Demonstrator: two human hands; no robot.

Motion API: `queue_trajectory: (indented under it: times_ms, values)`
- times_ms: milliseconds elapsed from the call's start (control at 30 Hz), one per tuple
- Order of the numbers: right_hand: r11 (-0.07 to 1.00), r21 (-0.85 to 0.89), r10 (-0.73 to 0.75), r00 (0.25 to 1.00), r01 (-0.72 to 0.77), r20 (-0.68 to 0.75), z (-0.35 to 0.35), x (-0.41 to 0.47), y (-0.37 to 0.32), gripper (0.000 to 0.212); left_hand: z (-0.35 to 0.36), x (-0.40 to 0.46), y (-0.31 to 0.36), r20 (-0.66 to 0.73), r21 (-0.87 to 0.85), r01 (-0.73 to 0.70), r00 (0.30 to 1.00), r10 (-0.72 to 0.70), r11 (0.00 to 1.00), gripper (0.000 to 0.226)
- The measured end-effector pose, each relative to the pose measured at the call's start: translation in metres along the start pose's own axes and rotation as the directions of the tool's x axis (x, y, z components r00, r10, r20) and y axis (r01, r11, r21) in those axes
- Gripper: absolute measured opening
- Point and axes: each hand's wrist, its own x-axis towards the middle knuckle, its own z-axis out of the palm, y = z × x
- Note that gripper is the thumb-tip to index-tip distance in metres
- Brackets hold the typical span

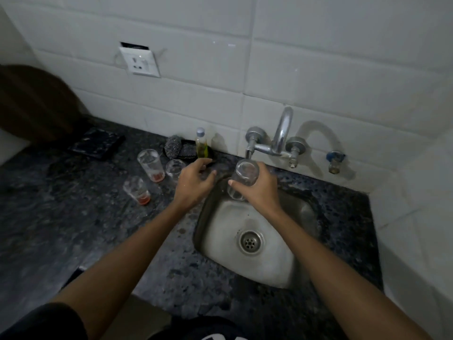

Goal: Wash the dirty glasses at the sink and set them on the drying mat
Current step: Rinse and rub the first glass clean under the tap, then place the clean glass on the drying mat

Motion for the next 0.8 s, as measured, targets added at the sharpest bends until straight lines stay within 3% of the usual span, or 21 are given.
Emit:
queue_trajectory:
  times_ms: [233, 367, 533, 800]
  values:
    - [0.991, 0.073, -0.119, 0.983, 0.110, 0.137, 0.100, 0.041, -0.074, 0.057, -0.107, -0.005, -0.082, -0.246, 0.113, 0.163, 0.960, -0.131, 0.980, 0.044]
    - [0.984, 0.114, -0.161, 0.967, 0.140, 0.199, 0.186, 0.076, -0.118, 0.060, -0.168, -0.003, -0.152, -0.307, 0.177, 0.259, 0.931, -0.197, 0.950, 0.042]
    - [0.981, 0.151, -0.160, 0.947, 0.121, 0.279, 0.313, 0.122, -0.168, 0.060, -0.230, 0.027, -0.246, -0.312, 0.222, 0.400, 0.893, -0.324, 0.889, 0.053]
    - [0.981, 0.162, -0.155, 0.934, 0.107, 0.323, 0.480, 0.203, -0.204, 0.061, -0.269, 0.096, -0.400, -0.172, 0.432, 0.495, 0.866, -0.469, 0.754, 0.069]
